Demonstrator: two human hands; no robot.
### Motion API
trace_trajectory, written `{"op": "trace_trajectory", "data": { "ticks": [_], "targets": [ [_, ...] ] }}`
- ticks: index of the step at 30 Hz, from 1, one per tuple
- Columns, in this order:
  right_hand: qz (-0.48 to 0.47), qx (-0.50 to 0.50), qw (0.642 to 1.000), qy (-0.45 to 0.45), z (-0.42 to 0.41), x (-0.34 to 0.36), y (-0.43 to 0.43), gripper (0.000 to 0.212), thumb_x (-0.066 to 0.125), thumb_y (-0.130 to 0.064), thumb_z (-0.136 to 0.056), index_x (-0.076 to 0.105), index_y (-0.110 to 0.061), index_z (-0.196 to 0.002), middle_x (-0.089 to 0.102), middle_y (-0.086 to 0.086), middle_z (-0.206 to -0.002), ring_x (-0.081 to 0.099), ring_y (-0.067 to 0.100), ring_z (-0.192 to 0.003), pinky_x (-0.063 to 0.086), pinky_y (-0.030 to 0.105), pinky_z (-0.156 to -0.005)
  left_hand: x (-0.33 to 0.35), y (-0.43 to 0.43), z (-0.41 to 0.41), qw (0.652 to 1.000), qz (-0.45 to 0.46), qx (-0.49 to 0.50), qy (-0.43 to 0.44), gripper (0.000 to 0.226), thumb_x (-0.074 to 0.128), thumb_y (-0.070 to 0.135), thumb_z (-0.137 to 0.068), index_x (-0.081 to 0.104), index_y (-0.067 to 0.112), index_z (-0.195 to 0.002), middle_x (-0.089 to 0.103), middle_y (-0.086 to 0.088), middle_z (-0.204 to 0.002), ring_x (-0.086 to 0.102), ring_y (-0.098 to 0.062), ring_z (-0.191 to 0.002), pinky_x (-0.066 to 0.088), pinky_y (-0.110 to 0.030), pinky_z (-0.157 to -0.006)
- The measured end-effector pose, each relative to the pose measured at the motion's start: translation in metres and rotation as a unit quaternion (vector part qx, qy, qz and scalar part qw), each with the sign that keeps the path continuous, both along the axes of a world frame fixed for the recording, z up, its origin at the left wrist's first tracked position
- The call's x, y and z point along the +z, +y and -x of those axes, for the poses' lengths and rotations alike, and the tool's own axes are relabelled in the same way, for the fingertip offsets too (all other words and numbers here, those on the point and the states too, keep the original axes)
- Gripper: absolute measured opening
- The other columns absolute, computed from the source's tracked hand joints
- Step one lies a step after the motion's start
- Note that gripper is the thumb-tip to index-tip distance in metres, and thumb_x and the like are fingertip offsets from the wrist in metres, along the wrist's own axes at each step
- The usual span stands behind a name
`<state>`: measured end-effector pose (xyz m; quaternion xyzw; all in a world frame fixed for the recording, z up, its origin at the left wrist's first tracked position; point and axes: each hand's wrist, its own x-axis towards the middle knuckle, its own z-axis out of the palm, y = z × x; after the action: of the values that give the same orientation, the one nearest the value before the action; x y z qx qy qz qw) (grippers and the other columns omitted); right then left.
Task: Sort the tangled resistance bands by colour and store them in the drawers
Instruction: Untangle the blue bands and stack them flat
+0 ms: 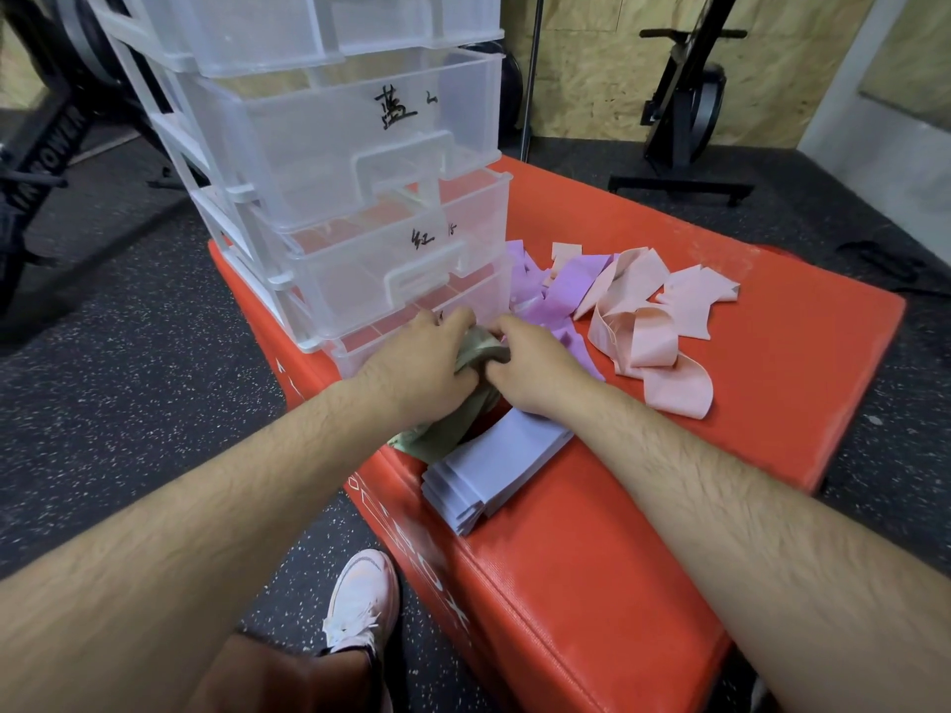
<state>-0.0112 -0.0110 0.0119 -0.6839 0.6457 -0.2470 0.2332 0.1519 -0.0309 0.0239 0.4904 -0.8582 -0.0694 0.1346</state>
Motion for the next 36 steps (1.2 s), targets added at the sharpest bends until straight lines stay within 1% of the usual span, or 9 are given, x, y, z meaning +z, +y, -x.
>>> {"op": "trace_trajectory", "data": {
  "ticks": [4, 7, 12, 16, 21, 25, 31, 34, 36],
  "targets": [
    [-0.004, 0.004, 1.0, 0.003, 0.003, 0.002, 0.0, 0.027, 0.059, -0.014, -0.088, 0.056, -0.015, -0.116, 0.066, 0.003, -0.104, 0.061, 0.022, -0.093, 0.044, 0.03, -0.072, -0.006, 0.006, 0.002, 0.999, -0.038, -0.006, -0.008, 0.063, 0.05, 0.032, -0.083, 0.021, 0.042, -0.139, 0.059, -0.015, -0.102, 0.057, -0.037, -0.099, 0.047, -0.043, -0.084],
    [-0.001, 0.013, 1.0, 0.013, 0.003, 0.0, 0.001, 0.03, 0.058, -0.012, -0.087, 0.057, -0.014, -0.117, 0.066, 0.004, -0.104, 0.062, 0.023, -0.094, 0.046, 0.03, -0.072, -0.005, 0.004, 0.006, 0.997, -0.067, -0.007, 0.034, 0.061, 0.043, 0.041, -0.073, 0.026, 0.05, -0.131, 0.058, -0.011, -0.106, 0.057, -0.034, -0.101, 0.049, -0.042, -0.084],
    [-0.007, 0.014, 1.0, 0.027, 0.005, 0.002, 0.001, 0.034, 0.059, -0.01, -0.088, 0.058, -0.013, -0.122, 0.067, 0.006, -0.108, 0.062, 0.023, -0.095, 0.05, 0.032, -0.076, -0.002, 0.0, 0.008, 0.994, -0.11, -0.007, 0.018, 0.067, 0.057, 0.054, -0.07, 0.033, 0.041, -0.131, 0.062, -0.006, -0.111, 0.057, -0.025, -0.109, 0.051, -0.042, -0.089],
    [-0.012, 0.014, 0.999, 0.036, 0.005, 0.001, 0.0, 0.028, 0.061, -0.014, -0.09, 0.058, -0.015, -0.117, 0.066, 0.005, -0.105, 0.061, 0.023, -0.094, 0.053, 0.037, -0.08, 0.004, 0.005, 0.007, 0.99, -0.127, 0.003, -0.064, 0.083, 0.075, 0.055, -0.067, 0.031, 0.037, -0.135, 0.06, -0.005, -0.104, 0.059, -0.025, -0.09, 0.052, -0.036, -0.078],
    [-0.013, 0.014, 0.999, 0.034, 0.006, 0.001, -0.001, 0.024, 0.06, -0.012, -0.089, 0.058, -0.016, -0.112, 0.064, 0.004, -0.103, 0.06, 0.023, -0.093, 0.05, 0.035, -0.077, 0.01, 0.004, 0.01, 0.979, -0.144, 0.009, -0.141, 0.093, 0.075, 0.048, -0.065, 0.02, 0.039, -0.14, 0.054, 0.003, -0.092, 0.061, -0.026, -0.085, 0.055, -0.04, -0.078],
    [-0.02, 0.009, 0.999, 0.032, 0.007, 0.0, -0.001, 0.026, 0.058, -0.012, -0.088, 0.057, -0.016, -0.113, 0.065, 0.004, -0.103, 0.061, 0.023, -0.094, 0.053, 0.039, -0.081, 0.014, 0.002, 0.011, 0.981, -0.11, -0.002, -0.161, 0.079, 0.066, 0.037, -0.072, 0.025, 0.032, -0.139, 0.05, 0.006, -0.075, 0.061, -0.026, -0.077, 0.056, -0.039, -0.071],
    [-0.02, 0.02, 0.998, 0.057, 0.007, -0.005, -0.001, 0.032, 0.055, -0.01, -0.09, 0.051, -0.019, -0.121, 0.061, 0.005, -0.105, 0.057, 0.024, -0.093, 0.049, 0.036, -0.075, 0.002, 0.003, 0.008, 0.982, -0.016, -0.004, -0.191, 0.065, 0.055, 0.04, -0.076, 0.021, 0.037, -0.131, 0.056, -0.008, -0.098, 0.062, -0.035, -0.084, 0.053, -0.042, -0.07],
    [-0.029, 0.028, 0.997, 0.073, 0.007, -0.007, -0.001, 0.033, 0.053, -0.008, -0.091, 0.048, -0.016, -0.123, 0.058, 0.009, -0.107, 0.049, 0.021, -0.093, 0.038, 0.031, -0.073, -0.003, 0.004, 0.007, 0.982, -0.039, -0.01, -0.183, 0.072, 0.055, 0.048, -0.074, 0.018, 0.039, -0.135, 0.061, -0.008, -0.096, 0.063, -0.035, -0.083, 0.055, -0.045, -0.075],
    [-0.023, 0.034, 0.996, 0.073, 0.007, -0.005, 0.0, 0.03, 0.052, -0.006, -0.091, 0.048, -0.016, -0.12, 0.057, 0.004, -0.1, 0.051, 0.018, -0.082, 0.035, 0.029, -0.061, 0.003, 0.002, 0.003, 0.985, -0.079, -0.01, -0.153, 0.078, 0.058, 0.042, -0.07, 0.019, 0.042, -0.138, 0.059, -0.004, -0.089, 0.062, -0.031, -0.08, 0.056, -0.042, -0.074]
  ]
}}
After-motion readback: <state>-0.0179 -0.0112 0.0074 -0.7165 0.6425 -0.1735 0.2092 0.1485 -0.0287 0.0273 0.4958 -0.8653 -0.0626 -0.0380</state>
